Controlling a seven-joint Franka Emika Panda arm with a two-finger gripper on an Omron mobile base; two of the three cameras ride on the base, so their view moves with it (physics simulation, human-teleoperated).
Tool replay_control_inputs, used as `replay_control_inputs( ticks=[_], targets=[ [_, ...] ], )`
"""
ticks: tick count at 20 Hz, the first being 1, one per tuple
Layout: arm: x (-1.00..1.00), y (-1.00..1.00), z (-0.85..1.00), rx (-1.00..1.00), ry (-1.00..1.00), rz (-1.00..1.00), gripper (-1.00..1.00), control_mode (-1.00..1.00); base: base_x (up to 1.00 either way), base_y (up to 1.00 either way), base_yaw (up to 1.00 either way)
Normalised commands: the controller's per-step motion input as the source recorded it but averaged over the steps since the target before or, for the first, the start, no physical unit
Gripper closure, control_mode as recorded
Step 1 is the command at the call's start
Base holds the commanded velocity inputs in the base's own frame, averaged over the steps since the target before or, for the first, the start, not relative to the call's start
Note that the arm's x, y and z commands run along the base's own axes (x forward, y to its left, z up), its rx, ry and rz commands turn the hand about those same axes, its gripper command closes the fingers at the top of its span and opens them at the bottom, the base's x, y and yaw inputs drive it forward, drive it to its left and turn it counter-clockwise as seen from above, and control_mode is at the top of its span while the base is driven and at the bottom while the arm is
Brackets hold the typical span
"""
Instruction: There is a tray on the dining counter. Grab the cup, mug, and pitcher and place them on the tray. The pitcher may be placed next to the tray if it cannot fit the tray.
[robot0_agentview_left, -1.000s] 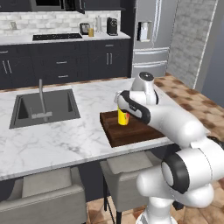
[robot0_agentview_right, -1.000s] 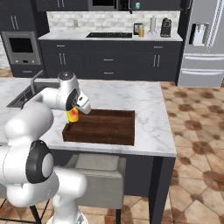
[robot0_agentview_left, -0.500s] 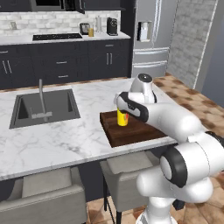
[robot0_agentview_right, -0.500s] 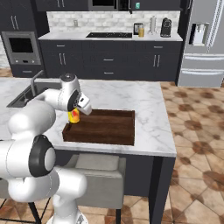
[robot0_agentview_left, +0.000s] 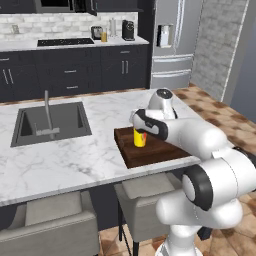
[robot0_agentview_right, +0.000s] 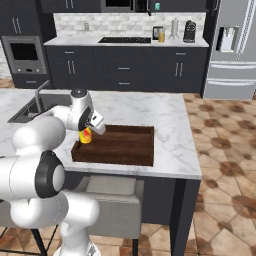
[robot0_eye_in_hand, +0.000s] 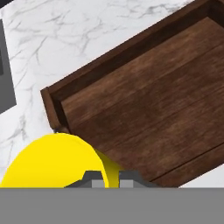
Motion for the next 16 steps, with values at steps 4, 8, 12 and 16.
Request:
replay_control_inputs(
  ticks=[4,8,12,16],
  targets=[
    [0.09,0.00,-0.08,0.00,0.00,0.00,1.00,-1.00,0.00,0.00,0.00],
    [0.06,0.00,-0.03,0.00,0.00,0.00,1.00,-1.00,0.00,0.00,0.00],
    [0.07,0.00,-0.01,0.00,0.00,0.00,1.00,-1.00,0.00,0.00,0.00],
    [0.10,0.01,-0.02,0.00,0.00,0.00,1.00,-1.00,0.00,0.00,0.00]
  ],
)
